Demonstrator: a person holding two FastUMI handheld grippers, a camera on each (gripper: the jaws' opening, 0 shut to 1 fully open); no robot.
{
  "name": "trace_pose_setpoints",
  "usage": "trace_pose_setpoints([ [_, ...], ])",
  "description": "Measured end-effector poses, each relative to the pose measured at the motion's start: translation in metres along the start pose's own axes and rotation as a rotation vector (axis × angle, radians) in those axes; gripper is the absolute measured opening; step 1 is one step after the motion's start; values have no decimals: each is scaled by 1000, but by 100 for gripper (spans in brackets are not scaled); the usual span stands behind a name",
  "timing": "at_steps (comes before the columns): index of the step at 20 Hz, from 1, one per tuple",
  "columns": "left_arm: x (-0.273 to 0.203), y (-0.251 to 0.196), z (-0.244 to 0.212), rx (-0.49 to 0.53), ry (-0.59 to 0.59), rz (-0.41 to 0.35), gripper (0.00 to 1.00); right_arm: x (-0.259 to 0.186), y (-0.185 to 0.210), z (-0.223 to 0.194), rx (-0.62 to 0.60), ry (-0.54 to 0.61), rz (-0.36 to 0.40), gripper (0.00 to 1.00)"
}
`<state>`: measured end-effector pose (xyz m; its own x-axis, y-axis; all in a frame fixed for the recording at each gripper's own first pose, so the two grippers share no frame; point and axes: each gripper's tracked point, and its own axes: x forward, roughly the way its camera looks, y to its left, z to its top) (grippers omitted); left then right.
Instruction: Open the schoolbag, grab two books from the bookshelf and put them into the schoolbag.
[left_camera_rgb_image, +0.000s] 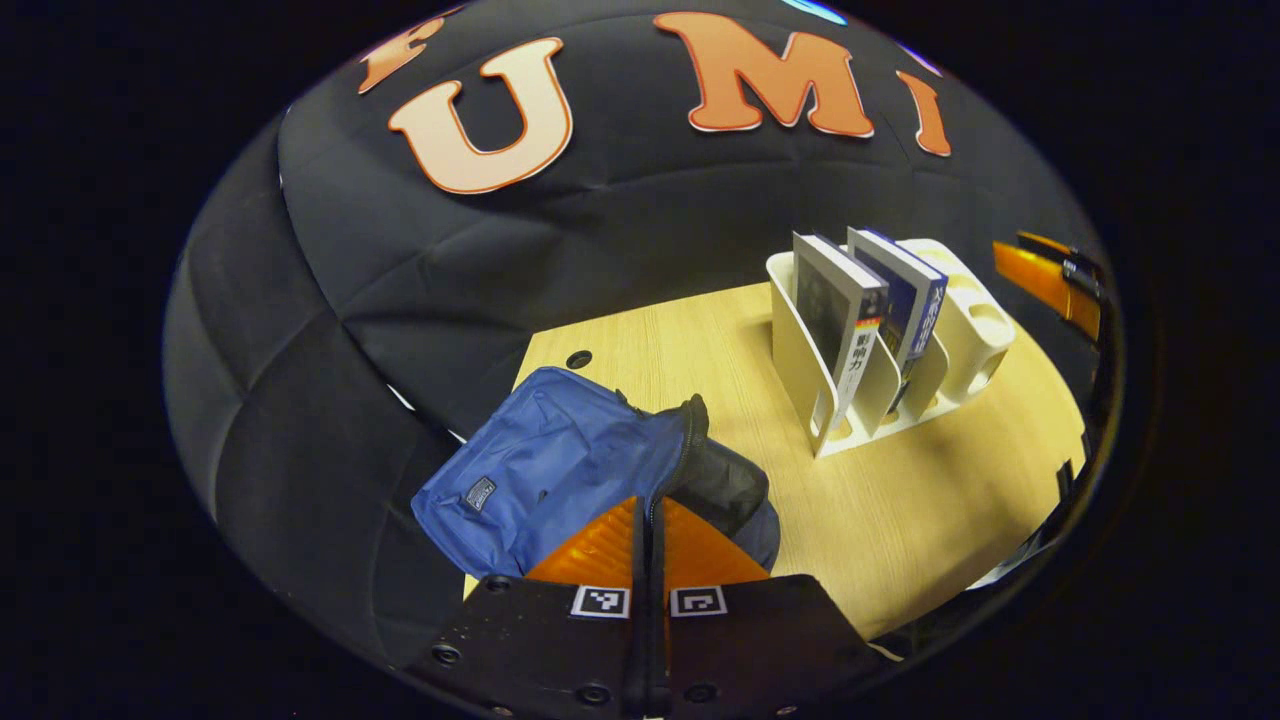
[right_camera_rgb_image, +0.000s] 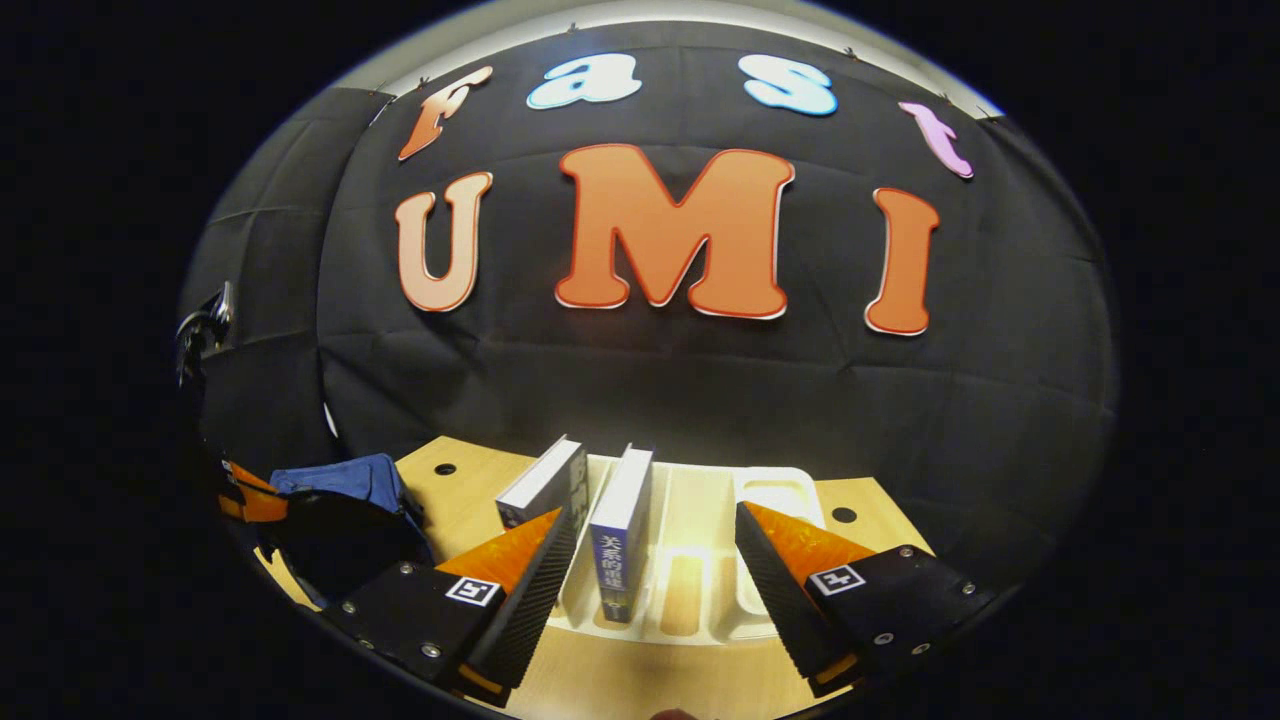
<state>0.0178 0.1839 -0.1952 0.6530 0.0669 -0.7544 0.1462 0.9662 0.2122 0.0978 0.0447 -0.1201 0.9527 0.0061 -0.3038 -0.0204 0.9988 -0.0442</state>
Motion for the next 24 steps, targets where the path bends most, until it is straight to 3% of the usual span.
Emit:
trace_pose_setpoints([
  [5,5,30,25,-17,6,-60,0,28,47,4,-13,98,78,96],
  [10,5,52,51,13,8,-103,1,67,73,0,-31,210,81,96],
  [13,3,64,62,44,1,-121,0,89,98,-13,-12,294,147,96],
  [16,5,74,69,50,-6,-143,0,112,91,-24,-18,363,79,97],
  [19,9,77,74,34,4,-177,1,130,100,-28,-2,429,71,96],
  [24,8,84,78,46,26,-206,1,151,104,-42,-94,540,41,97],
])
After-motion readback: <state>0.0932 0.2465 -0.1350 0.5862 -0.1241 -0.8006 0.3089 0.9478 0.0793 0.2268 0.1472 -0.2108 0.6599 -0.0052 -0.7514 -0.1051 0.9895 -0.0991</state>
